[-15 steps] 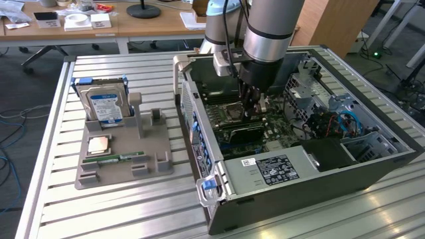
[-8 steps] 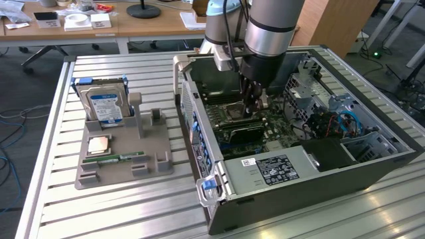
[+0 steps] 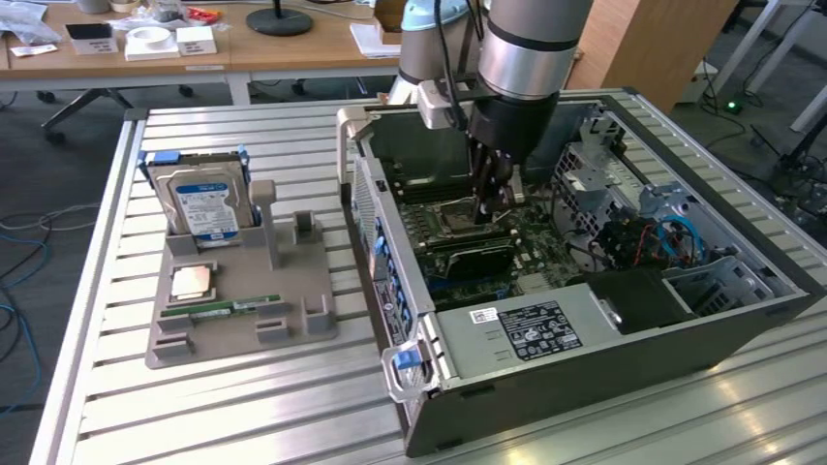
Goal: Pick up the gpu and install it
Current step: 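Press down on the gpu until it lock into place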
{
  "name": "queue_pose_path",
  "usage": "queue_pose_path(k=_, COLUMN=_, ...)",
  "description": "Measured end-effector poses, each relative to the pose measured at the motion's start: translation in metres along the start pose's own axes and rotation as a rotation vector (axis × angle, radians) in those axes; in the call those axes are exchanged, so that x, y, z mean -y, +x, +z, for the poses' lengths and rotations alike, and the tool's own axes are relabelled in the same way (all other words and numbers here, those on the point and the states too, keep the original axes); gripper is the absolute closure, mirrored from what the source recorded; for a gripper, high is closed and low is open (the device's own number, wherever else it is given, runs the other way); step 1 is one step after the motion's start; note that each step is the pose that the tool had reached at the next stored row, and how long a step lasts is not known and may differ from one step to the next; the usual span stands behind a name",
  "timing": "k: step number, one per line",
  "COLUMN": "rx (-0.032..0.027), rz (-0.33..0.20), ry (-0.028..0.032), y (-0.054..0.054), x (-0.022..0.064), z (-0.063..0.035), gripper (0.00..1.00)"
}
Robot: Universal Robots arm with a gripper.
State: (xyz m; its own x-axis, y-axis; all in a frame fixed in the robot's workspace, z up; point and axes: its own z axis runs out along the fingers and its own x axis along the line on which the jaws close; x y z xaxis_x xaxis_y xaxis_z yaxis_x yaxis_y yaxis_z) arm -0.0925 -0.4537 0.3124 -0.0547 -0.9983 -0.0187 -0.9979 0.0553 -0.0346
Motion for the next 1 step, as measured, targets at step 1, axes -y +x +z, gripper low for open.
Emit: queue_pose_path(k=1, rx=0.0, rz=0.0, ry=0.0, y=0.0, x=0.0, z=0.0, gripper=0.89)
